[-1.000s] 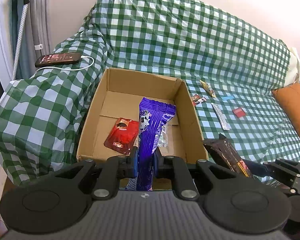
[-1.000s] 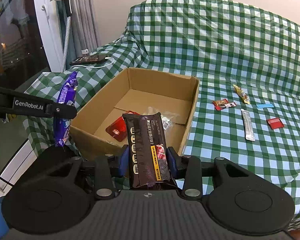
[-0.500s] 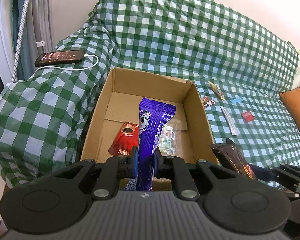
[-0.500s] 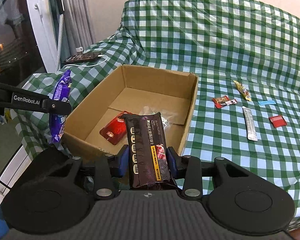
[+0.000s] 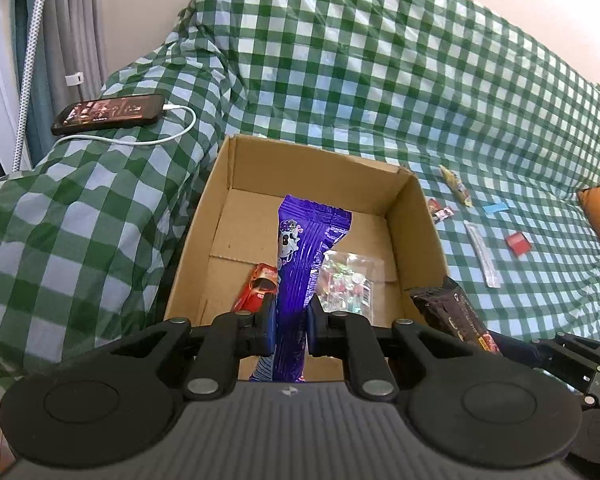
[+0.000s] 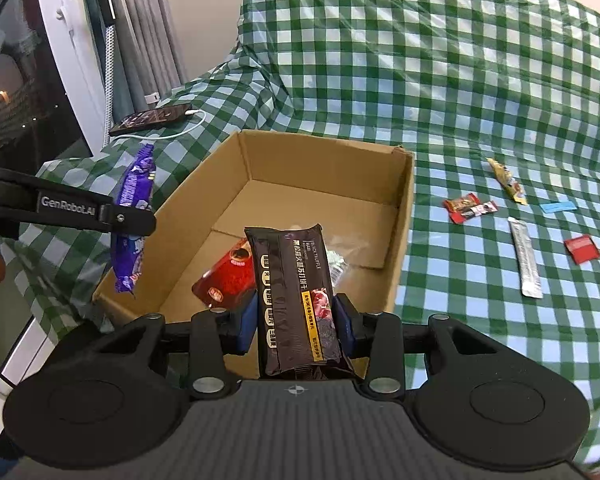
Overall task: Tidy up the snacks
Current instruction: 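Carry the purple bar and chocolate bar with both tools over the box, then lower both tools into the box and open them to release the bars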
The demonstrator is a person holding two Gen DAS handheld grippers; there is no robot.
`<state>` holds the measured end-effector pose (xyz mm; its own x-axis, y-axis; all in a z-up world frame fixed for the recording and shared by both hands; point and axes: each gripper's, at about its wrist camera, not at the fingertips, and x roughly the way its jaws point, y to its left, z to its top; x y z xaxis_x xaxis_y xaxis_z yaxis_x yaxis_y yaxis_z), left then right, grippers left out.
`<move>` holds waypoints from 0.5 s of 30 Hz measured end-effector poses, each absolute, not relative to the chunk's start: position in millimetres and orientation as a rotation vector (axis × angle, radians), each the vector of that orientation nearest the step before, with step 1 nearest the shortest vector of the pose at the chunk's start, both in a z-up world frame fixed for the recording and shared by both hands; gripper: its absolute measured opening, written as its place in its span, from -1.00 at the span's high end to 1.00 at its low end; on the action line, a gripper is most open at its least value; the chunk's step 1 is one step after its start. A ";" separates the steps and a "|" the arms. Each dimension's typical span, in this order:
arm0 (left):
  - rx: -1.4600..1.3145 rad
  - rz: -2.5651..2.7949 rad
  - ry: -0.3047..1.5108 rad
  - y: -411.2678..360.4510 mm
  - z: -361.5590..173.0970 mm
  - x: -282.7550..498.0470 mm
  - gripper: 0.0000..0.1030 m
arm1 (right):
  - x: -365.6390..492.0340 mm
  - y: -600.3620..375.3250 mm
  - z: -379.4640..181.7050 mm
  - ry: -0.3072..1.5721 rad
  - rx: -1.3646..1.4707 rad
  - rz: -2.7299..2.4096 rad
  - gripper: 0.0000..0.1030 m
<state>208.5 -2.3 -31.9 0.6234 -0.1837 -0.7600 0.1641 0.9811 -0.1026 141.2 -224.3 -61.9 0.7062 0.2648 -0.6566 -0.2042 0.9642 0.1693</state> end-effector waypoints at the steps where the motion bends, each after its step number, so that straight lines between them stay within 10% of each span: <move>1: -0.022 -0.198 0.882 -3.2 -34.6 213.9 0.69 | 146.4 -223.7 -63.3 0.746 0.091 0.264 0.17; 15: 0.036 -0.160 0.939 -14.8 -79.1 286.7 0.69 | 220.4 -214.7 -100.7 0.812 0.132 0.236 0.17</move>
